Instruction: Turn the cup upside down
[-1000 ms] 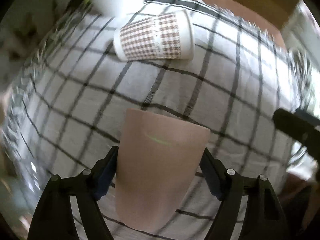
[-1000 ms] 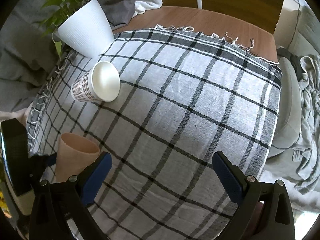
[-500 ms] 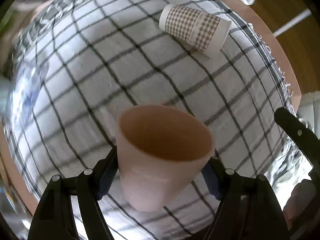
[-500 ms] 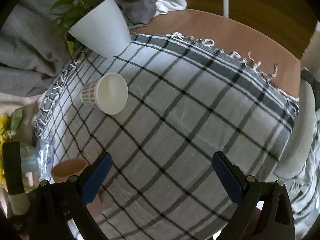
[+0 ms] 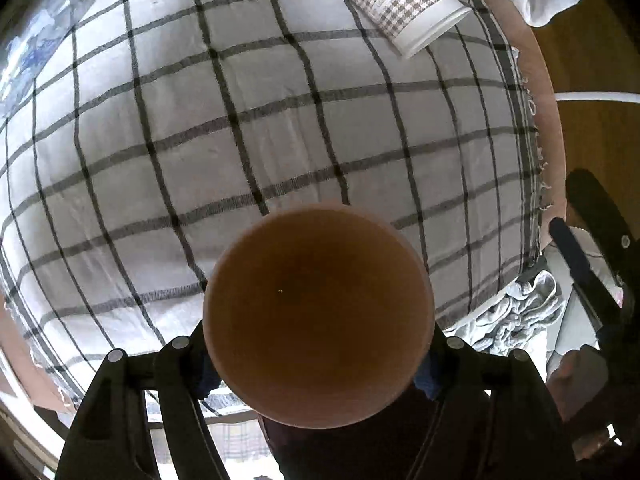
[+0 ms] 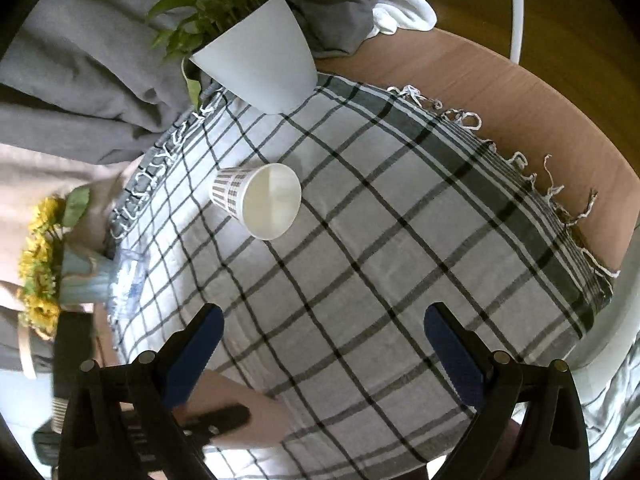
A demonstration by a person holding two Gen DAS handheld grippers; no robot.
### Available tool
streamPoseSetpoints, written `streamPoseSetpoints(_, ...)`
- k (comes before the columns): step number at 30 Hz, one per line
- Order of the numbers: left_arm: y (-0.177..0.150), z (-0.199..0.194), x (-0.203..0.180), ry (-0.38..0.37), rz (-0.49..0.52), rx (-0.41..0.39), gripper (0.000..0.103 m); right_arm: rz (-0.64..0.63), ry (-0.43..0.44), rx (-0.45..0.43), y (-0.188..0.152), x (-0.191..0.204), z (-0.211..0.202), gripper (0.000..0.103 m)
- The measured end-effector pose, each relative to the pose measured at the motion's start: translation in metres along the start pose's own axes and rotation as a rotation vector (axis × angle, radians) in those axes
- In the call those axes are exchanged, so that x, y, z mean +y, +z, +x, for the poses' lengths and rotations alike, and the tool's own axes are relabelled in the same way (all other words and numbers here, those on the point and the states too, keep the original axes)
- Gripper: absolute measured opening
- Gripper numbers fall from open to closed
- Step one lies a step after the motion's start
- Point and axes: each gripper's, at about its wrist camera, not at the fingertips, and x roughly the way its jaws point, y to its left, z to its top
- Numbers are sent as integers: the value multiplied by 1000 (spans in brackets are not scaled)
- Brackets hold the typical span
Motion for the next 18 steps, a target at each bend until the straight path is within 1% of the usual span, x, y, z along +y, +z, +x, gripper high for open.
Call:
streamPoseSetpoints(4,7,-4,2,14,-14,-54,72,-31,-17,-13,4,2,2,101)
streamPoseSetpoints(6,10,-7,9,23,-9,-86,72,-38,-25,6,6,2,8,101)
streamPoseSetpoints(8,15,-5,6,33,-7,-120,72,-47,-43,8,7,1,13,101)
streamPoseSetpoints(13,21,0,5,49,15,-199,72,-95,-79,-27,11,1,13,101)
streamPoseSetpoints(18,21,4,9,43,-8,-252,72,-148,-103,-48,14,4,13,101)
